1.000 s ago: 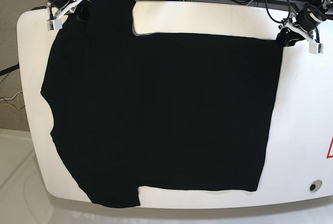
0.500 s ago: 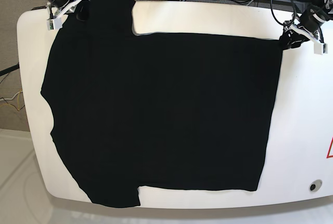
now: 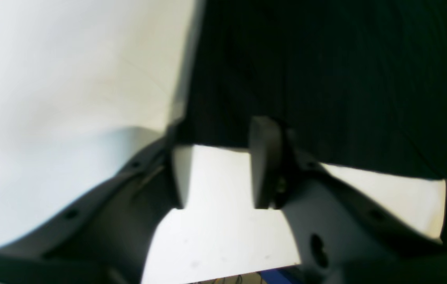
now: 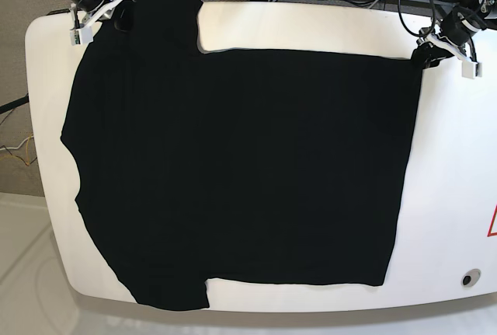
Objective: Fold the T-shirt properly
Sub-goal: 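Hold both corners and pull the shirt toward the robot, smoothing it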
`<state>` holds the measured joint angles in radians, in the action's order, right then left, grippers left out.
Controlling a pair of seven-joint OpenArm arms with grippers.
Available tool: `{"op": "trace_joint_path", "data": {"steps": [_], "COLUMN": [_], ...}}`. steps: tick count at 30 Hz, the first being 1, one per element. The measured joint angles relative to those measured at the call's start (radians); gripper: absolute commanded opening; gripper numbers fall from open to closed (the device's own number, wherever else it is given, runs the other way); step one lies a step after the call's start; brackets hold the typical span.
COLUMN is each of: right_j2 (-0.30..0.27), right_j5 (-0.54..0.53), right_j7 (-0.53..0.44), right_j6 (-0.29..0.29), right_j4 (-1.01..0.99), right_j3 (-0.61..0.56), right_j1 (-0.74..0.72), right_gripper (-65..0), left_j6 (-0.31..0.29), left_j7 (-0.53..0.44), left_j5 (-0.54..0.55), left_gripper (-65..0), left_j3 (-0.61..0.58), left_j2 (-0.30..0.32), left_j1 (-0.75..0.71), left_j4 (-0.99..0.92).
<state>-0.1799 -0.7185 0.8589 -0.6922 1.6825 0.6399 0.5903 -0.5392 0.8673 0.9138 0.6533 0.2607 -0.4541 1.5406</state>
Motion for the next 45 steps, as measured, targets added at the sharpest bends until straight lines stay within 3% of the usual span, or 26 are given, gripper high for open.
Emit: {"op": "trace_joint_path", "data": {"steps": [8, 30, 36, 44, 45], "right_j2": [0.0, 0.0, 0.0, 0.0, 0.0], "right_j5": [0.008, 0.01, 0.01, 0.009, 0.009], "right_j7": [-0.002, -0.002, -0.002, 0.002, 0.002], "right_j6": [0.0, 0.0, 0.0, 0.0, 0.0], "right_j4": [0.001, 0.002, 0.002, 0.002, 0.002], "right_j3": [-0.003, -0.002, -0.002, -0.002, -0.002], "right_j1": [0.001, 0.001, 0.001, 0.001, 0.0], "right_gripper": [-65.0, -65.0, -65.0, -65.0, -65.0], "left_j6": [0.007, -0.023, -0.023, -0.019, -0.019], "left_j7": [-0.003, -0.02, -0.053, -0.091, -0.09], "left_j5": [0.008, 0.01, -0.041, -0.087, -0.081], "left_gripper": [-48.8, -31.6, -33.4, -49.1, -48.5], "left_j3": [-0.008, -0.034, -0.045, -0.056, -0.056], "left_j2": [0.009, 0.011, 0.009, 0.007, 0.006], "left_j1": [0.0, 0.026, 0.034, 0.035, 0.035], "left_j4": [-0.023, -0.072, -0.068, -0.063, -0.064]}}
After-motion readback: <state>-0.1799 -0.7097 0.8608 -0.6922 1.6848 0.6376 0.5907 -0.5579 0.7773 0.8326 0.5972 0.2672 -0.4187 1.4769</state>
